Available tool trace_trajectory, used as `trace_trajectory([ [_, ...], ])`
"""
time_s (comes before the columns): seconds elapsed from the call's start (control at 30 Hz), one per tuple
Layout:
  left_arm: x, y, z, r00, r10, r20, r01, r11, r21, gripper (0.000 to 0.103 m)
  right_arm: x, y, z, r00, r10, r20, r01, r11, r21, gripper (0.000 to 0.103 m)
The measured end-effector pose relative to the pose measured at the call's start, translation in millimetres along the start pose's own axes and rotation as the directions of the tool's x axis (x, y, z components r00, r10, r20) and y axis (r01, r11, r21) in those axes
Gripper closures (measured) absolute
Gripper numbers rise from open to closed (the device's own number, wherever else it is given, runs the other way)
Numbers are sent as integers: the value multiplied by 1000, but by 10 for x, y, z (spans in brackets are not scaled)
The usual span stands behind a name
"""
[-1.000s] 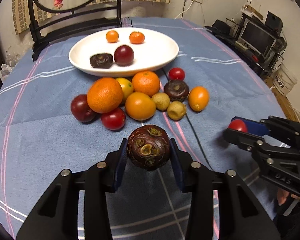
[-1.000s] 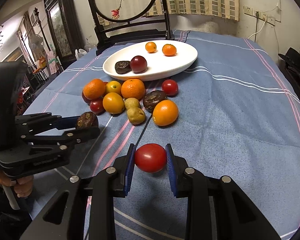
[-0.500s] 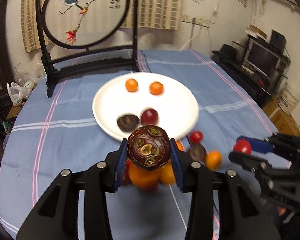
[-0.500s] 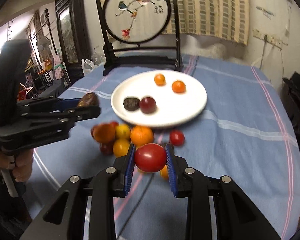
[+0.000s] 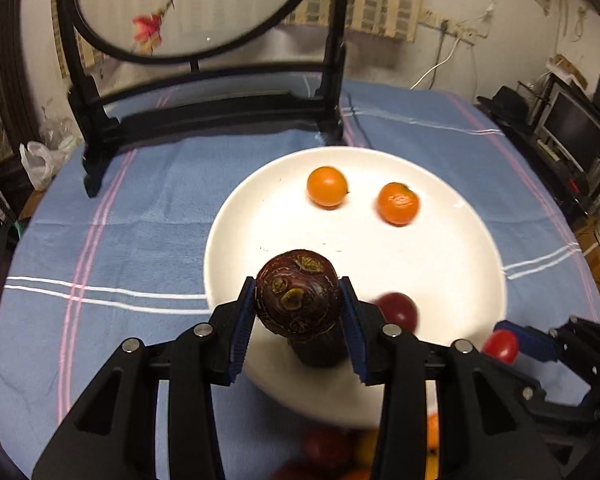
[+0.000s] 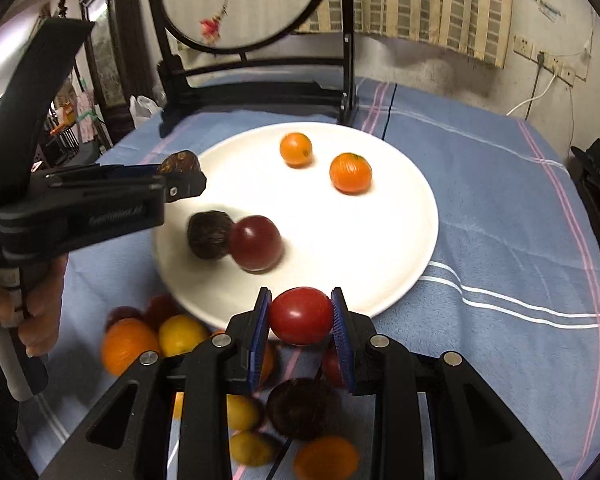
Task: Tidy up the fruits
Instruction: 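Carry both fruits over the white plate and open both tools to release them, then move both open tools back toward the fruit pile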
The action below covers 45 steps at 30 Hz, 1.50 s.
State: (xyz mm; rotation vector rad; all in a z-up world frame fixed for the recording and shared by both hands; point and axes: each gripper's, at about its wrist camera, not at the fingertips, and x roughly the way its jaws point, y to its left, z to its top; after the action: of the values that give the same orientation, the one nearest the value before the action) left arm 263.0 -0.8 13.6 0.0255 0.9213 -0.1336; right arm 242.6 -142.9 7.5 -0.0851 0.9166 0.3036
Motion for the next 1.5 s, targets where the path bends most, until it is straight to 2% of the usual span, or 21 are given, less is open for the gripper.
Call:
trace_trajectory([
  [0.07,109,-23,22,1000,7,-20,-7,1000,10,60,55,-32,4,1000,2,11,-2,1000,14,68],
  [0.1,145,-26,35,1000,11,-23,-10,1000,11,51,70,-52,-2,1000,-1,23,0,1000,23,55],
  [0.13,159,-32,44,1000,18,-17,-18,1000,8,47,75,-55,-6,1000,-4,31,3,1000,27,50],
  [0.17,156,-32,44,1000,22,-6,-22,1000,5,40,78,-63,-18,999,-5,38,4,1000,29,50],
  [0.27,119,-26,12,1000,23,7,-23,1000,2,36,35,-91,-43,999,6,52,-7,999,32,50],
  [0.4,-34,0,-96,999,21,34,-21,1000,-6,19,-52,-135,-102,998,18,58,-21,998,60,41],
  [0.47,-137,15,-189,998,24,51,-23,1000,-11,14,-82,-138,-151,998,19,54,-23,998,67,41],
  [0.7,-383,92,-554,999,-15,33,17,998,-57,13,-258,-191,-365,998,12,69,-19,995,102,33],
  [0.87,-539,91,-717,999,13,47,-11,999,-45,10,-340,-242,-593,997,18,71,-28,989,147,29],
  [1.03,-684,144,-973,998,11,64,-7,998,-69,10,-485,-215,-807,995,-41,88,29,991,133,29],
  [1.13,-726,223,-1156,993,64,99,-55,995,-87,9,-607,-192,-928,995,-39,96,28,993,112,29],
  [1.27,-675,360,-1284,998,27,58,-19,992,-128,9,-628,-131,-1055,996,-59,63,55,996,69,29],
  [1.4,-763,324,-1299,990,44,133,-32,995,-89,9,-579,-72,-1144,996,-80,28,78,996,51,30],
  [1.5,-773,339,-1308,991,8,131,5,995,-96,9,-501,-40,-1138,994,-107,3,107,994,36,31],
])
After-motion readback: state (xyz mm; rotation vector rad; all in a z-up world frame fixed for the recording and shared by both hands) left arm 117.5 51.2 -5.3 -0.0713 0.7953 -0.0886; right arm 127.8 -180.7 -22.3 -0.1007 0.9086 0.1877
